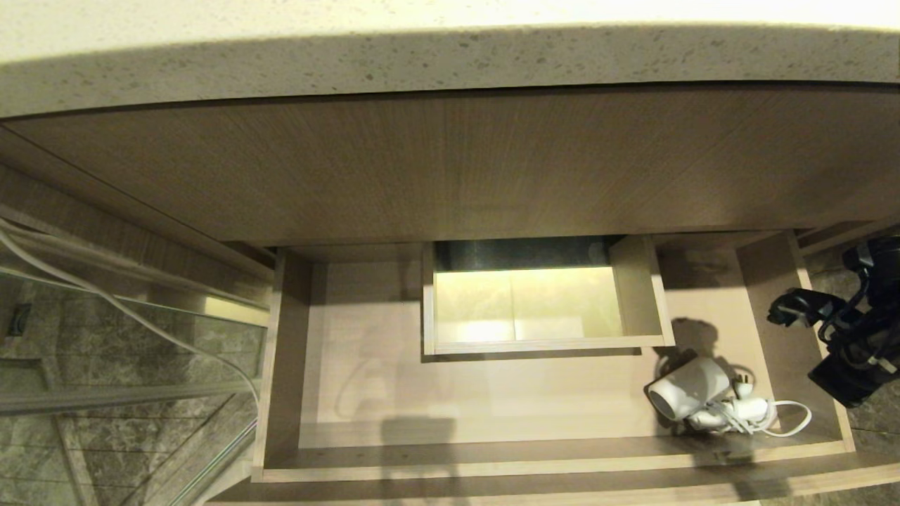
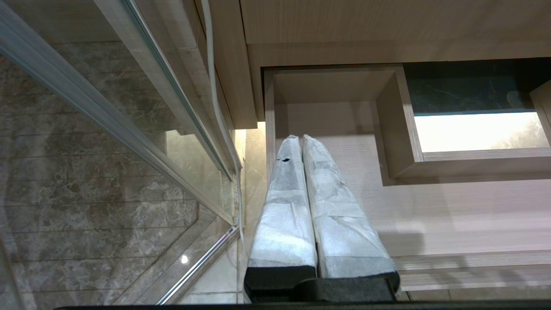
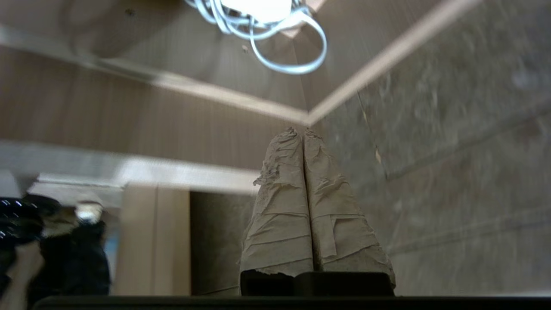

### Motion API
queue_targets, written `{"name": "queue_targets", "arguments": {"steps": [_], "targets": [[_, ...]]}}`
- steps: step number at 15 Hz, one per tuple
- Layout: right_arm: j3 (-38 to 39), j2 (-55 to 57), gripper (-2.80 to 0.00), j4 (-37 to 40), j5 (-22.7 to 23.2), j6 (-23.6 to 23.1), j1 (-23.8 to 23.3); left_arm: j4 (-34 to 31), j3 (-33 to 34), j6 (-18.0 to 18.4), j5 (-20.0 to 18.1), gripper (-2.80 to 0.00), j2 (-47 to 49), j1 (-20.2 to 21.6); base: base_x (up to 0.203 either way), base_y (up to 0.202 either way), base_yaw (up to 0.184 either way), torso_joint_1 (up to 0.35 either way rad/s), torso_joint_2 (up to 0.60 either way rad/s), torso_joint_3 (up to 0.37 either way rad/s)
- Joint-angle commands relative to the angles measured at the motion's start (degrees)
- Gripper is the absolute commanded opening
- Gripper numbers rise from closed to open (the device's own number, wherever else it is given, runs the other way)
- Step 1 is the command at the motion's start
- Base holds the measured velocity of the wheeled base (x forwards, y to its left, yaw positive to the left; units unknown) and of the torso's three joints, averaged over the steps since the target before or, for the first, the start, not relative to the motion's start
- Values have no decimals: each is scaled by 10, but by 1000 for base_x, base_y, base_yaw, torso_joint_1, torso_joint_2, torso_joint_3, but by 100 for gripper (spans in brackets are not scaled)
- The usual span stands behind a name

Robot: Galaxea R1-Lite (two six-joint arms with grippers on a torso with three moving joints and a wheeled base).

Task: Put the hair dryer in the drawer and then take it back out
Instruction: Take the hairdryer out

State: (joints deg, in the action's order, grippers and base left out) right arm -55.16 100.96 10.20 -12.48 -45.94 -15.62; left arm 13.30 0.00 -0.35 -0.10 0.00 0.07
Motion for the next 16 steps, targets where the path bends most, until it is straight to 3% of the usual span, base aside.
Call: {"name": "queue_targets", "arguments": {"steps": [1, 7, 9, 16], "targets": [[-27, 67, -280, -2, -7, -17, 2, 1, 23, 0, 0, -280, 0, 0, 0, 0, 0, 0, 0, 0], [-53, 115, -280, 0, -48, -26, 2, 1, 23, 0, 0, -280, 0, 0, 0, 0, 0, 0, 0, 0], [-63, 141, -280, -3, -51, -53, 1, 1, 23, 0, 0, -280, 0, 0, 0, 0, 0, 0, 0, 0], [-67, 171, -280, 1, -50, -57, 7, 1, 23, -1, 0, -280, 0, 0, 0, 0, 0, 0, 0, 0]]}}
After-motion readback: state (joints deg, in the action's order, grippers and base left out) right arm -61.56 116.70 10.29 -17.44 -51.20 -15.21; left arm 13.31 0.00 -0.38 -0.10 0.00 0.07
